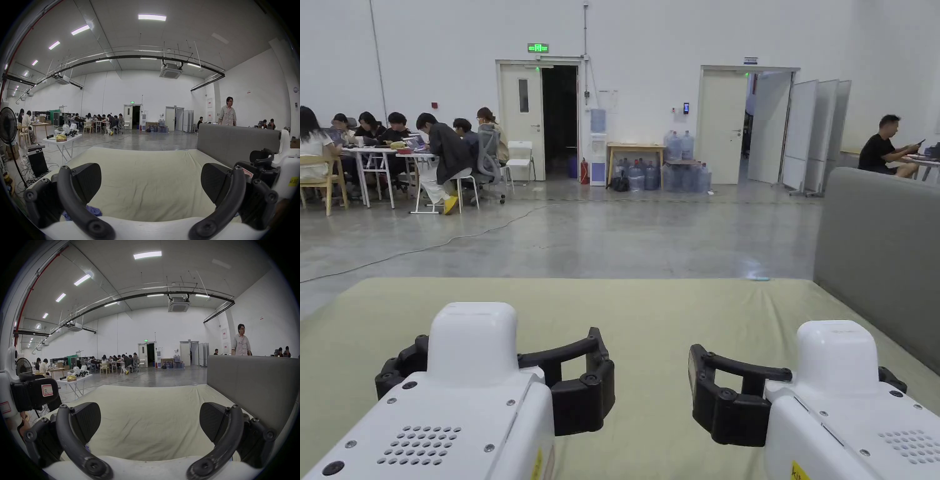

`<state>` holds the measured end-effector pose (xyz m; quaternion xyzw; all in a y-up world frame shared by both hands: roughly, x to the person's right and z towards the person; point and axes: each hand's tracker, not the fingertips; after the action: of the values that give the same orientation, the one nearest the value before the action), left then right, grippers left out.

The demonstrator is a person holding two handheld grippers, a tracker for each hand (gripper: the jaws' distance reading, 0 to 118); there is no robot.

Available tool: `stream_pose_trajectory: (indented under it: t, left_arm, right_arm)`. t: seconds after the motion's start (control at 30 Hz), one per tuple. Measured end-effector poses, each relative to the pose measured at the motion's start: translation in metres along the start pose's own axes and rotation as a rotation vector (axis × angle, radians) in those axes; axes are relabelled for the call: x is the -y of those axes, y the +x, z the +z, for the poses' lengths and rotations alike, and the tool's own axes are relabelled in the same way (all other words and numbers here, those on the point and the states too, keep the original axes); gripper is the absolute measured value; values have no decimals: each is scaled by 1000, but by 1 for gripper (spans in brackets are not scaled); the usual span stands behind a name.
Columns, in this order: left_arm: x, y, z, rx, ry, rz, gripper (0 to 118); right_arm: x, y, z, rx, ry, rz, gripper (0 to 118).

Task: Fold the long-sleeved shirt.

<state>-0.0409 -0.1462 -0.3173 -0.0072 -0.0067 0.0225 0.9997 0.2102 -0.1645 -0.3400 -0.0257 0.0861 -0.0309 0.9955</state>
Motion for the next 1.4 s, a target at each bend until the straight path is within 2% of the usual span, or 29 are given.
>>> stream_pose_trajectory:
  t: [0.9, 1.07, 1.13, 1.17, 1.2, 1.3, 1.33, 1.37, 1.4]
  left_arm:
    - [-1, 1, -1, -6, -1, -2, 117]
    - [0, 3, -1, -30, 5, -36, 117]
    - [0, 2, 0, -20, 0, -20, 117]
    - [0, 1, 0, -15, 1, -12, 117]
    - [0, 0, 1, -9, 3, -6, 111]
    - [-3, -5, 6, 79, 1, 46, 79]
    - [-3, -3, 3, 68, -12, 35, 10]
    - [-1, 0, 0, 53, -73, 16, 0]
    - [1, 3, -1, 37, -62, -13, 0]
  right_arm:
    - [1, 1, 2, 3, -3, -19, 118]
    - [0, -1, 3, 4, 4, -12, 118]
    - [1, -1, 3, 1, 4, -10, 114]
    - [1, -2, 4, 2, 5, -7, 105]
    - [2, -3, 5, 1, 11, -3, 83]
    - [2, -4, 9, -5, 27, 12, 51]
    - [3, -4, 7, 12, 14, 31, 6]
    - [3, -5, 7, 37, 2, 51, 0]
    - [5, -5, 6, 43, 5, 49, 0]
